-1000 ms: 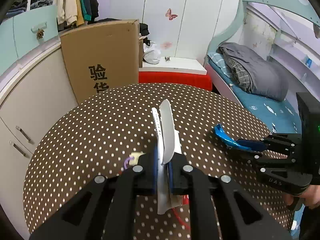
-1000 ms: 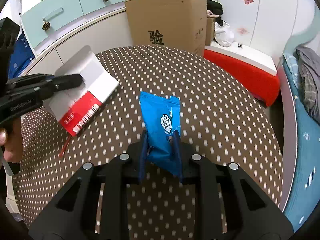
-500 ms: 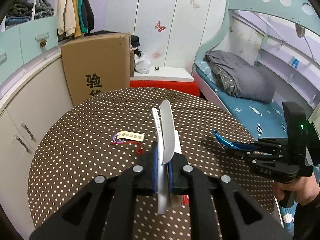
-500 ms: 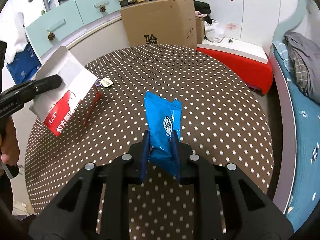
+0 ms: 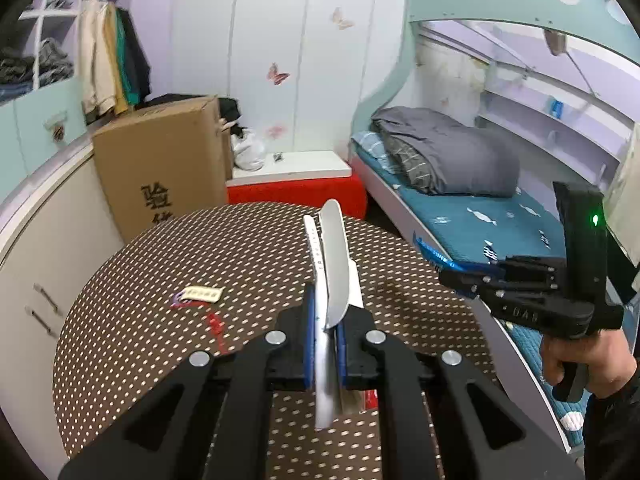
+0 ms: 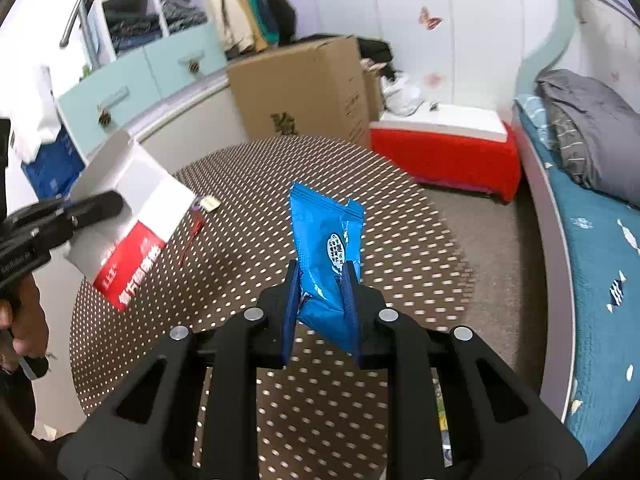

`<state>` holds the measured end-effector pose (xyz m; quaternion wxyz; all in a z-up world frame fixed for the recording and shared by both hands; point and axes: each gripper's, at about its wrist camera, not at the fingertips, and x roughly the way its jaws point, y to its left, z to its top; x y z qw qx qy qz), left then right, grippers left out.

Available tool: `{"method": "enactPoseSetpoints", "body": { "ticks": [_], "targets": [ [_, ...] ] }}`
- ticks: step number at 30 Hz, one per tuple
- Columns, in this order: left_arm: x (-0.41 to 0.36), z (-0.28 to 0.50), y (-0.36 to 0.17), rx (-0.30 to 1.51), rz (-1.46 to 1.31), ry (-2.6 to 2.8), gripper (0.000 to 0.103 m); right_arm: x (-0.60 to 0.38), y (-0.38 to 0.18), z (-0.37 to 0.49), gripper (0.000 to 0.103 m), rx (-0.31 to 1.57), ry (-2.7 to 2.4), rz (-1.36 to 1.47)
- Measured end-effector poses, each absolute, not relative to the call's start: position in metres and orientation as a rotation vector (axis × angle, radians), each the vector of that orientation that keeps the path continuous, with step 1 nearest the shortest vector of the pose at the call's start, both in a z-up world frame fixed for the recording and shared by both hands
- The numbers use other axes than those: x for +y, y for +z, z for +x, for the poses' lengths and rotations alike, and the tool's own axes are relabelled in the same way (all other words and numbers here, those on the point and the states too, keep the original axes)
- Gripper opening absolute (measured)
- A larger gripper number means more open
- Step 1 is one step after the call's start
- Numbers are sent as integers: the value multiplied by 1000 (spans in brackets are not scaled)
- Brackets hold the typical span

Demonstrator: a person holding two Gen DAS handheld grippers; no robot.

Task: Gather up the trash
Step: 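Carry the blue bag and paper packet to the wastebasket with both grippers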

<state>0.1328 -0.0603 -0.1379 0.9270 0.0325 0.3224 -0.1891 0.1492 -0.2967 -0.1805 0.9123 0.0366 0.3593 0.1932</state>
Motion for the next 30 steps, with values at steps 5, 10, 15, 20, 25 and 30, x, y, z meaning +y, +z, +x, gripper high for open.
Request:
{"method": "enactPoseSetpoints", "body": {
  "ticks": [5,10,15,20,25,30],
  "targets": [
    [-87,129,-128,641,83,-445,8,-339,-161,135,21,683,336,128],
    [-112,127,-121,632,92,-491,8,-382,-156,126,21,662,263,174],
    [-137,127,-118,630,104,-530,8,-430,-163,114,21,656,180,244],
    [-160,131,-118,636,111,-567,8,-463,-181,112,21,682,127,292],
    [-180,135,-121,647,121,-595,8,-488,-219,121,21,749,81,367],
    [-202,140,-126,661,141,-620,8,-509,-273,134,24,839,39,455]
  ]
}}
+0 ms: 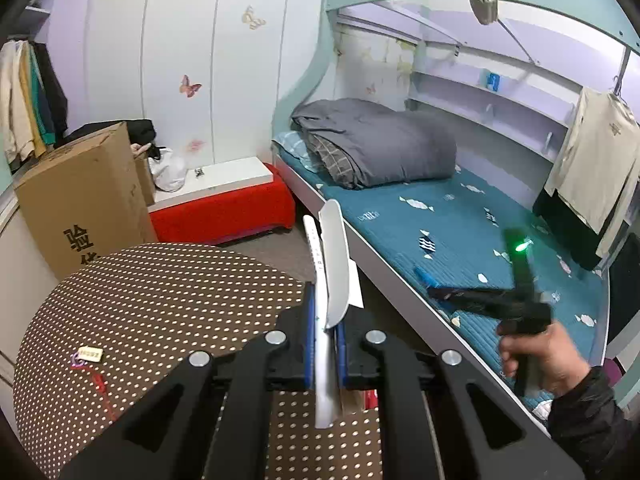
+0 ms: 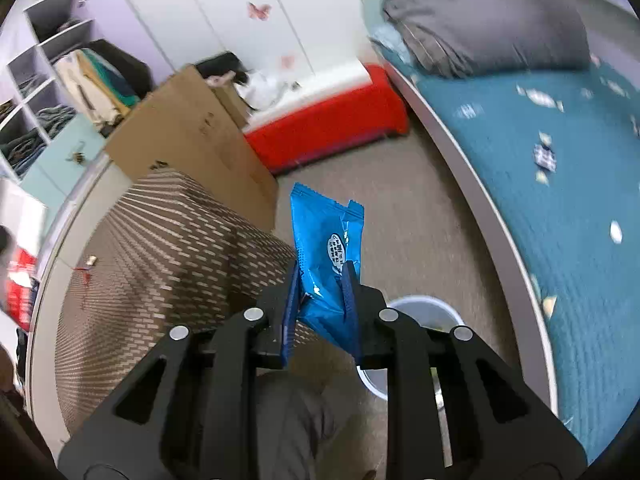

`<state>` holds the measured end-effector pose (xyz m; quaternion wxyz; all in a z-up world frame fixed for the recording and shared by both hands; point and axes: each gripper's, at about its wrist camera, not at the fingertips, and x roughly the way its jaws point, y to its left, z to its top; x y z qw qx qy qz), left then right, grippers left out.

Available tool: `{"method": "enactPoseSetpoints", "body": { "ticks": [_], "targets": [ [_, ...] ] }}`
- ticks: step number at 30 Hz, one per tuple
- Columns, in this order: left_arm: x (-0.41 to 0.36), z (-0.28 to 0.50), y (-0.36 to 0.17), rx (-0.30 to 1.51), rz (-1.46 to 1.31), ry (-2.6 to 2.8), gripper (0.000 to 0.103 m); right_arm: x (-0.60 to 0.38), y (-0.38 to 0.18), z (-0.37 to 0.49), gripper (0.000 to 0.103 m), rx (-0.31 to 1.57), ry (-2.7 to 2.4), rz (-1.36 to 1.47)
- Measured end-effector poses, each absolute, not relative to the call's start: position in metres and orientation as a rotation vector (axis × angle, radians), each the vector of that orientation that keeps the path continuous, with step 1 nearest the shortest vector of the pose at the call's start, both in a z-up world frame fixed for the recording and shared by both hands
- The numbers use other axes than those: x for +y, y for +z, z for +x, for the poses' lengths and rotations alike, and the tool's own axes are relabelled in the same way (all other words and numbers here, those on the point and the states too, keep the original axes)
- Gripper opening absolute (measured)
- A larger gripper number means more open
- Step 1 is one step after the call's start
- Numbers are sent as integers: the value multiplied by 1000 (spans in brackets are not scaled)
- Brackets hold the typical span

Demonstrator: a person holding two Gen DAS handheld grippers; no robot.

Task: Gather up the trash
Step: 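Carry the blue bag and paper packet to the wastebasket with both grippers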

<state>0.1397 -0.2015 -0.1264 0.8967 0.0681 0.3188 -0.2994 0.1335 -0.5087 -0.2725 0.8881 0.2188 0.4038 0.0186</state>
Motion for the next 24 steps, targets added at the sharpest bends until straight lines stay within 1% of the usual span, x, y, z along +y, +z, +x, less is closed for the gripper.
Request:
{"method": "enactPoseSetpoints", "body": {
  "ticks": [2,3,4,5,6,8,10,14,18,24],
  "targets": [
    [-214,143,-130,670,150,-634,8,-515,-292,139,24,868,25,499],
    [-216,145,-131,673,154,-637,8,-519,-304,142,31,882,20,522],
    [-223,148,-134,680,159,-644,8,-523,-318,144,57,905,8,550],
    [-229,149,-136,688,162,-650,8,-527,-330,144,66,921,-16,576],
    [-235,151,-139,696,166,-656,8,-530,-335,143,68,923,-31,588],
    [-248,156,-146,715,176,-669,8,-537,-345,140,69,923,-45,632],
    [-262,159,-155,736,185,-687,8,-543,-349,134,74,913,-50,661],
    [-290,168,-174,782,209,-724,8,-558,-347,122,76,897,-68,681],
    [-319,174,-197,838,241,-760,9,-574,-339,110,83,869,-98,702],
    [-359,179,-228,910,285,-810,9,-591,-329,94,84,841,-123,718]
  ]
}}
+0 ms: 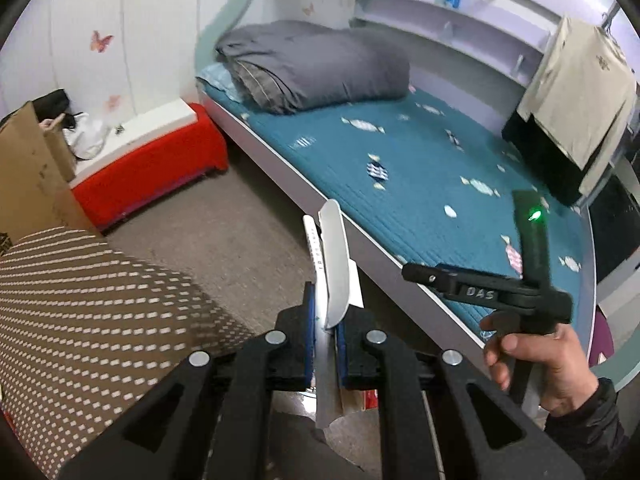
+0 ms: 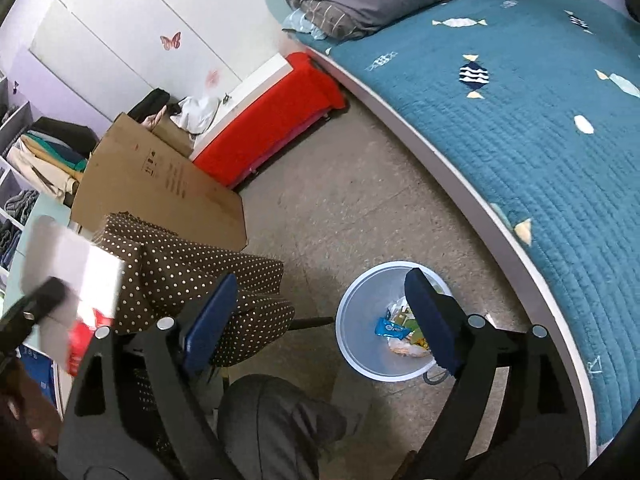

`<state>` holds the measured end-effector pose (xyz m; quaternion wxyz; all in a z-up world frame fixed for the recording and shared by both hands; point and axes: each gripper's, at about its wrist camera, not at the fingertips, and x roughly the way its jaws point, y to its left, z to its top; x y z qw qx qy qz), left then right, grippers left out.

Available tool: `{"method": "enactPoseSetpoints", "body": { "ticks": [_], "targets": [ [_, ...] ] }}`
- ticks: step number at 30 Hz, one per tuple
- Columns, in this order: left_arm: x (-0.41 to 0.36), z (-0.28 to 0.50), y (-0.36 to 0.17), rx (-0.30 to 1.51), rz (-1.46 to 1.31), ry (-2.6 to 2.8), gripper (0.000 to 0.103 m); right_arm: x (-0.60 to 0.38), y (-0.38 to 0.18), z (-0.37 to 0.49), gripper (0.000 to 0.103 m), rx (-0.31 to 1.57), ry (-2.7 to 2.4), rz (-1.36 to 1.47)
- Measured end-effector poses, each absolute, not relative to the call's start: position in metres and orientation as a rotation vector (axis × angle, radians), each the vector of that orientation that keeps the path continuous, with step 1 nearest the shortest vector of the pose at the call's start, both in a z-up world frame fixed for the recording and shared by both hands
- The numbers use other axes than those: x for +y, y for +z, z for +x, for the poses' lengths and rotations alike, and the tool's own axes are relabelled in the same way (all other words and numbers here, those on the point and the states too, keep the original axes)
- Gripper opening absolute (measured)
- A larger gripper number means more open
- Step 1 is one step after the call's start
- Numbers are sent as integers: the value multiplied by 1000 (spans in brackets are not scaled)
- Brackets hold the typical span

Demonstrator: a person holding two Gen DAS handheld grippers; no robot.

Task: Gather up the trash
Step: 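Carry the blue bag and paper packet to the wastebasket with both grippers, then open both grippers over the wastebasket to drop the bag and packet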

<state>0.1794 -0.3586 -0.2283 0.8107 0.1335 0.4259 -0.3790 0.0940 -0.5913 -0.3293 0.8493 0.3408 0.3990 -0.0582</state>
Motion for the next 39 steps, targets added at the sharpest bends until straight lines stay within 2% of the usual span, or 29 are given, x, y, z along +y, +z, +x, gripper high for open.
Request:
{"method": "enactPoseSetpoints", "body": {
  "ticks": [6,7,8,9,10,11,15,18,39],
  "targets": [
    [-391,184,-252,955,326,-825,14,-599,-324,86,85,824,-135,731],
    [-395,186,-255,952,339,-814,25,-598,-322,85,85,820,-135,732],
    [-399,187,-256,948,348,-812,49,-598,-321,84,85,816,-136,731],
    [-401,187,-258,948,354,-813,64,-596,-321,83,85,814,-136,731],
    [-402,188,-258,939,353,-803,86,-596,-320,83,85,812,-133,732],
    [-399,190,-256,921,348,-789,90,-595,-319,83,85,811,-129,731],
    [-392,189,-250,905,349,-758,91,-589,-316,83,88,810,-114,721],
    [-381,187,-242,884,337,-743,92,-581,-314,85,96,813,-107,712],
    [-281,167,-179,765,214,-619,93,-505,-249,108,97,775,-15,557]
  ]
}}
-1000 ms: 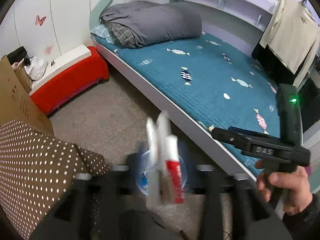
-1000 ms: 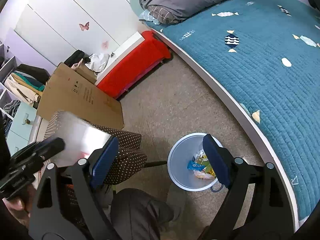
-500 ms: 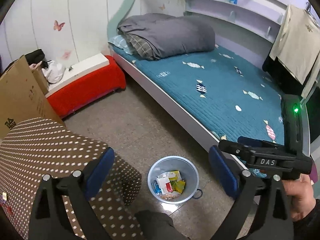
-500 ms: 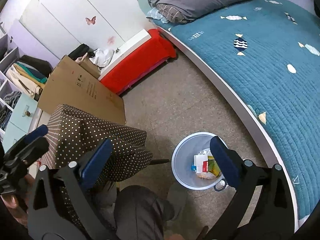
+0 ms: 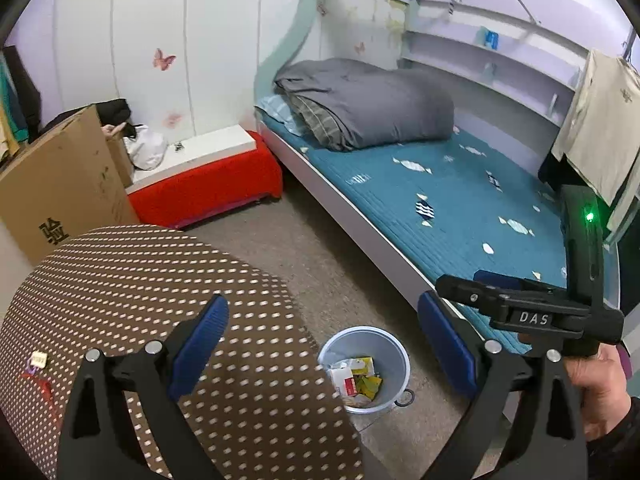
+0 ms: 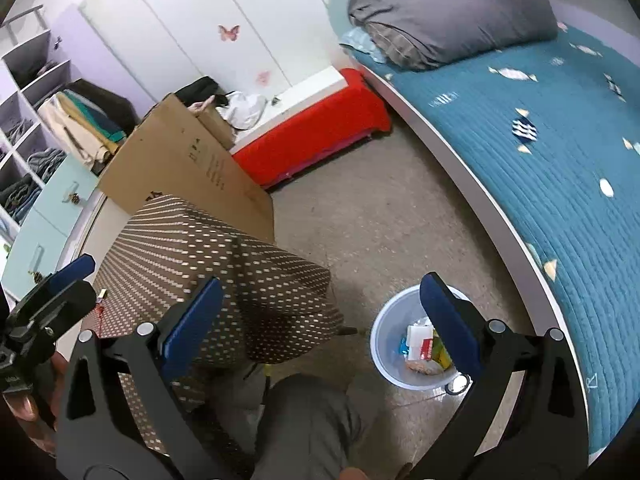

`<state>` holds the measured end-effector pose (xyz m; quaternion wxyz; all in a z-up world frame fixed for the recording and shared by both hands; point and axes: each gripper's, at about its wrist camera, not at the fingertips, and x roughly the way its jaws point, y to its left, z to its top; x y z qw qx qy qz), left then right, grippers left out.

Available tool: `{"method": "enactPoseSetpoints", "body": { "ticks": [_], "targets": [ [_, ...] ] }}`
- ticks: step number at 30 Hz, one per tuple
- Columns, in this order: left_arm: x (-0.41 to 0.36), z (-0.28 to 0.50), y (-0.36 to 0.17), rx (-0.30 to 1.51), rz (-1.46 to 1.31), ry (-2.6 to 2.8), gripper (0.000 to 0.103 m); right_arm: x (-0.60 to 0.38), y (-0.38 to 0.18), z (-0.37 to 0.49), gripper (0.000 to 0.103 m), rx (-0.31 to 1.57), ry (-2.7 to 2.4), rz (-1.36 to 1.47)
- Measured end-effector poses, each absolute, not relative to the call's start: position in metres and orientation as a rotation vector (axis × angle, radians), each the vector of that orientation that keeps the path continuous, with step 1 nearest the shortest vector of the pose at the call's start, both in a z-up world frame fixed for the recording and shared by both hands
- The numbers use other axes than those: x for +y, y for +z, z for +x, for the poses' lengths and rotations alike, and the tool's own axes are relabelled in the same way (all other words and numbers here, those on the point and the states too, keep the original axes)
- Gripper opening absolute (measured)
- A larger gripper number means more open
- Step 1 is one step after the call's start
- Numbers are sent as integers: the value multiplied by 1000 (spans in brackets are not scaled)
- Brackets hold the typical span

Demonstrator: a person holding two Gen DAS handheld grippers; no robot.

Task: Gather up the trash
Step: 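Open both grippers over the wastebasket to drop the bag and packet, then move both open tools back over the table toward the tag and string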

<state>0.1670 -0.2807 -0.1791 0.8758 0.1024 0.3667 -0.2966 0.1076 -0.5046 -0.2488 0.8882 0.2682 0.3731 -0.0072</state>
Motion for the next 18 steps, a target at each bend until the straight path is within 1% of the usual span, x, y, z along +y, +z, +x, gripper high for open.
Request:
{"method": "enactPoseSetpoints", "body": {
  "ticks": [9,18],
  "targets": [
    [-209,160,-162,726,132,-525,93,-444,-216,124,97,770,80,453],
    [-111,158,-163,717,58,-362,93,-355,-205,156,97,811,215,330]
  ]
}}
